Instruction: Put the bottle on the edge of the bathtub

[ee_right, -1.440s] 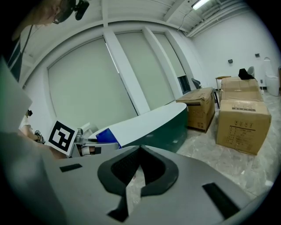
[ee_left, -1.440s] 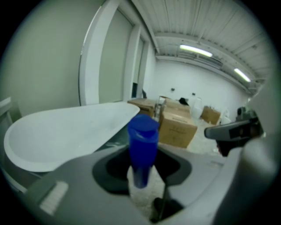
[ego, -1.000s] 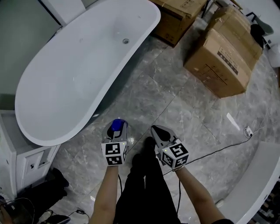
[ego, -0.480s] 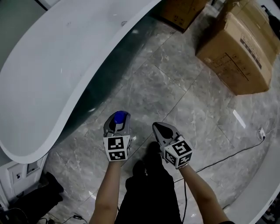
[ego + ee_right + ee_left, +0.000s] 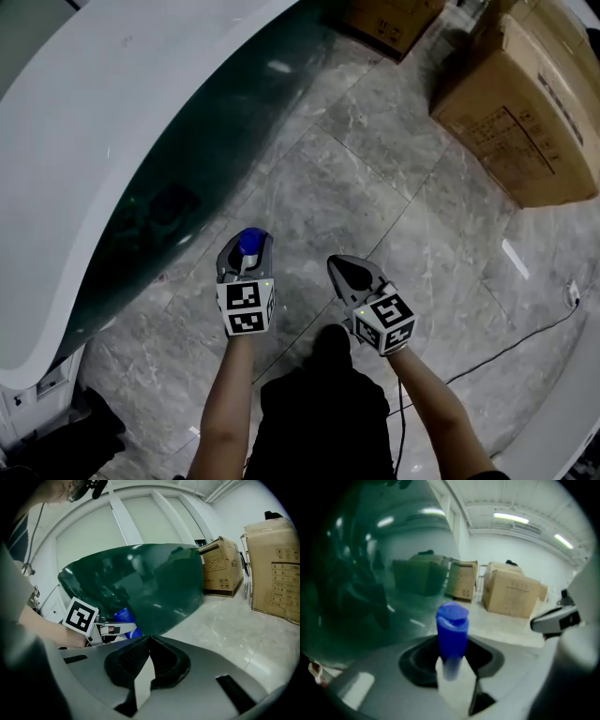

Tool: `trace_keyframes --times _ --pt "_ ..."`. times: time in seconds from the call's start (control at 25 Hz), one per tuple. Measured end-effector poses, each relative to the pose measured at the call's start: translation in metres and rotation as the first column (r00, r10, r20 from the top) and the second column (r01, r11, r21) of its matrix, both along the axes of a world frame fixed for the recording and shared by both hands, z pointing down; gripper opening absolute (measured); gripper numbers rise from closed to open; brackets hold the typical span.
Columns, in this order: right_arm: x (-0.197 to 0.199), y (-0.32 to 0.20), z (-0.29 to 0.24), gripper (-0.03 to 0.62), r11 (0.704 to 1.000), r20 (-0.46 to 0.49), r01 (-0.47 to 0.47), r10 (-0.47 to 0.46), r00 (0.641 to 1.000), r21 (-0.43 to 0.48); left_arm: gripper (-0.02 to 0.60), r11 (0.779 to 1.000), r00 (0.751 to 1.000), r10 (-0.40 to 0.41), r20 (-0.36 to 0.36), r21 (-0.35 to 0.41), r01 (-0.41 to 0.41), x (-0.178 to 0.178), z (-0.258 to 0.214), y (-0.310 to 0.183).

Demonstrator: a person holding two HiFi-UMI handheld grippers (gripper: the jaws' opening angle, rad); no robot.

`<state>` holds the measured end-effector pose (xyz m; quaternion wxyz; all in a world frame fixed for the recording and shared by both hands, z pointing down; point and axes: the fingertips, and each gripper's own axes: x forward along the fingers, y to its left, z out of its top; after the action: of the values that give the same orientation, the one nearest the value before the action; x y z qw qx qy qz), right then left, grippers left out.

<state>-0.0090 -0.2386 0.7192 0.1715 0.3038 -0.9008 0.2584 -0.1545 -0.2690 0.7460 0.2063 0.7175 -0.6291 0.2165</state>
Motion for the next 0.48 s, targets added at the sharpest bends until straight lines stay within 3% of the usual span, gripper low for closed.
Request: trace_keyframes --times 0.48 --pt "-0.007 -0.032 0.07 0.002 0.995 -0.04 0.068 -0.065 0.997 0.072 0.158 0.999 1.0 -0.009 0.015 0.038 0.008 -0.008 0.085 -0.066"
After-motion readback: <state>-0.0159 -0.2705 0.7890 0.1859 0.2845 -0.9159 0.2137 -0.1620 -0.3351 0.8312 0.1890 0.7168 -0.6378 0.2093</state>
